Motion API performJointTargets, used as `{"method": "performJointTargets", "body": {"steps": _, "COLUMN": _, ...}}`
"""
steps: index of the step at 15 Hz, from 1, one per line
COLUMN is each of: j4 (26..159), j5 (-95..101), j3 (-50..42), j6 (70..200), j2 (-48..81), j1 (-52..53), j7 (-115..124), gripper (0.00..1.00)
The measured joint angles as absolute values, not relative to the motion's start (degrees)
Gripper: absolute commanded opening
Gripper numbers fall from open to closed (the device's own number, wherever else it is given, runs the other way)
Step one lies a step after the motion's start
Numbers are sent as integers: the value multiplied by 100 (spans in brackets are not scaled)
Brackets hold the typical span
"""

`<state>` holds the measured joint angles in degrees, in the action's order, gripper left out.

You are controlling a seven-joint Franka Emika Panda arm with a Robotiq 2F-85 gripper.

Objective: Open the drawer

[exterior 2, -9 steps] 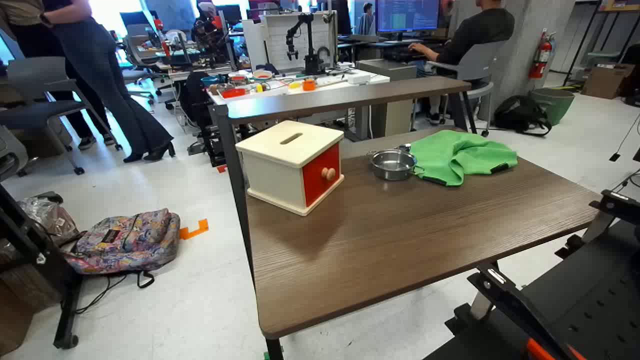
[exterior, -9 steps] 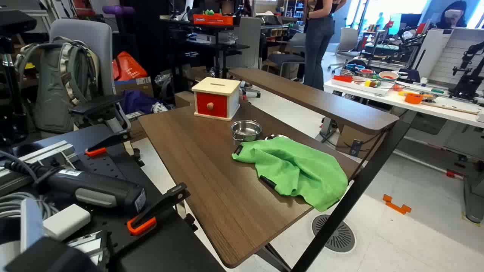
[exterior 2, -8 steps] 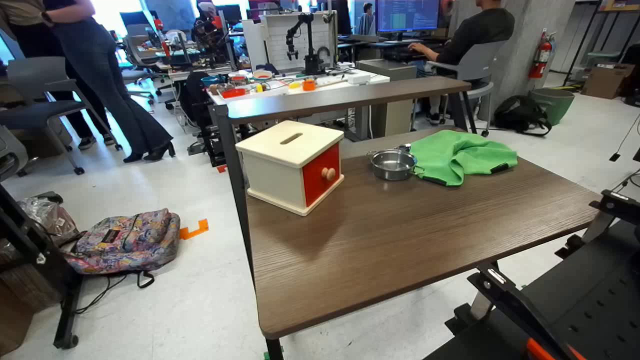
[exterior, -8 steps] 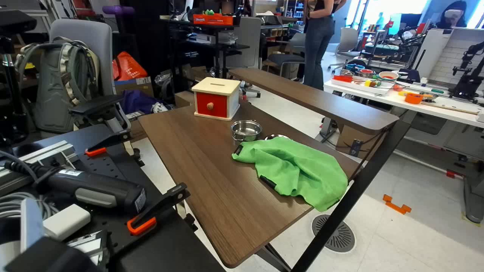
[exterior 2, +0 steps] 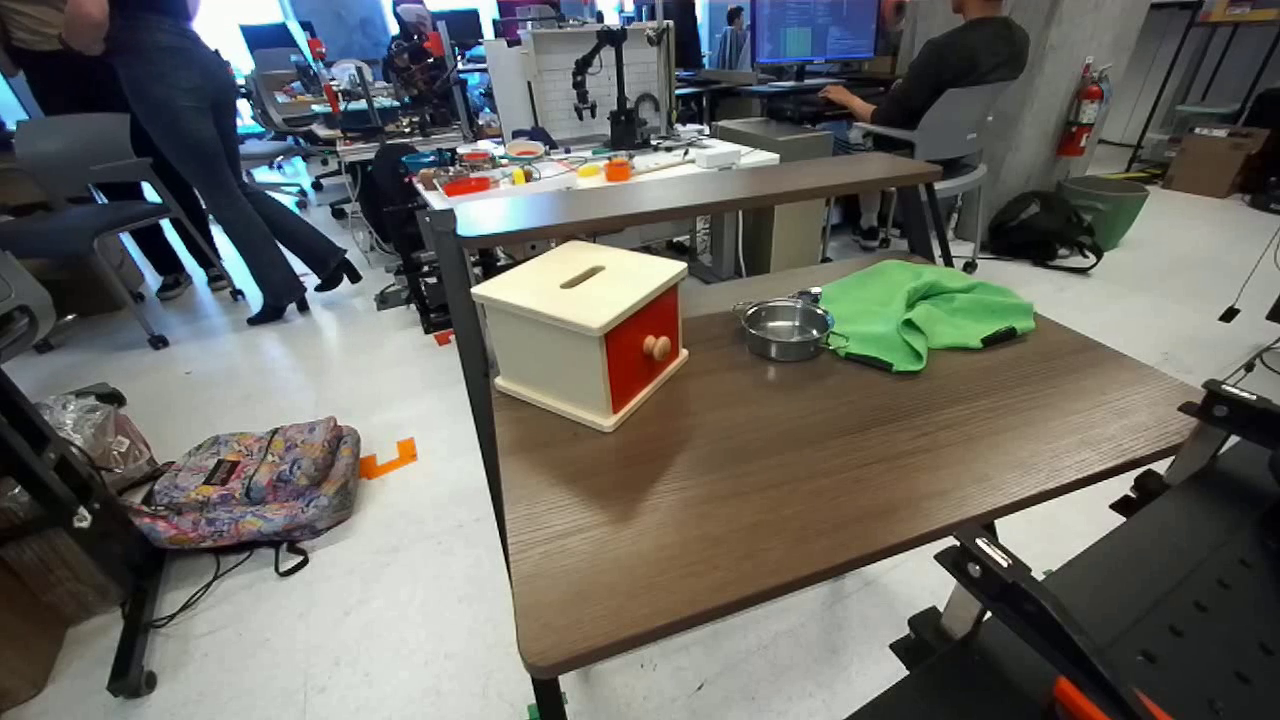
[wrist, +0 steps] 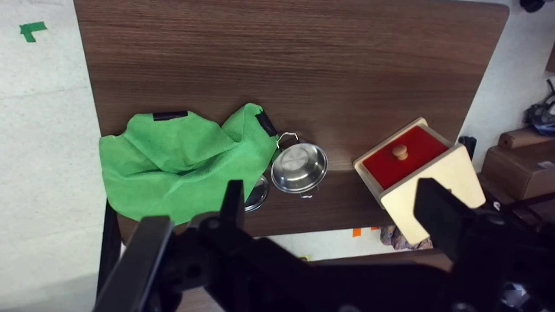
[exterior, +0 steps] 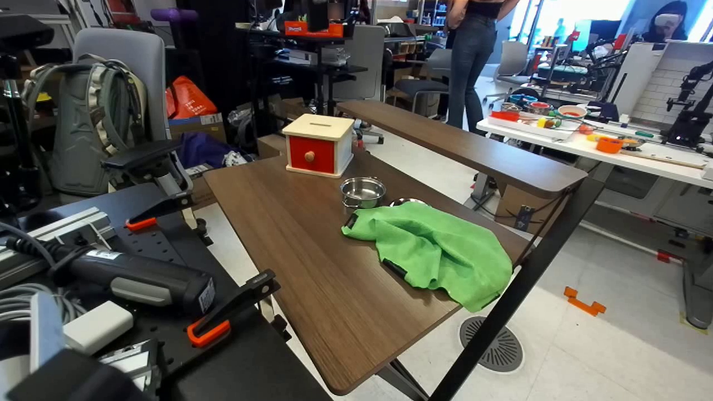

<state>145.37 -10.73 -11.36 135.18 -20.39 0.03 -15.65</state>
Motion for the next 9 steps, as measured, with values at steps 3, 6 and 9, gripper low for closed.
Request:
{"method": "performJointTargets", "body": {"steps": 3, "j4": 14581, "j5": -1096, "j3": -997, "j6": 13813, "j2": -1583, "j1": 225, "j7": -1798, "gripper": 100}}
{"method": "performJointTargets", "body": {"steps": 6, "j4": 14546, "j5": -1328, "j3": -795, "j6": 14257, "j2": -961, "j1": 480, "j7": -2105, "gripper": 100}}
{"method": "performJointTargets", "body": {"steps": 9, "j4": 14299, "j5": -1633, "j3": -477, "j6": 14641, "j2": -180, "j1": 662, "j7": -2425, "gripper": 100}}
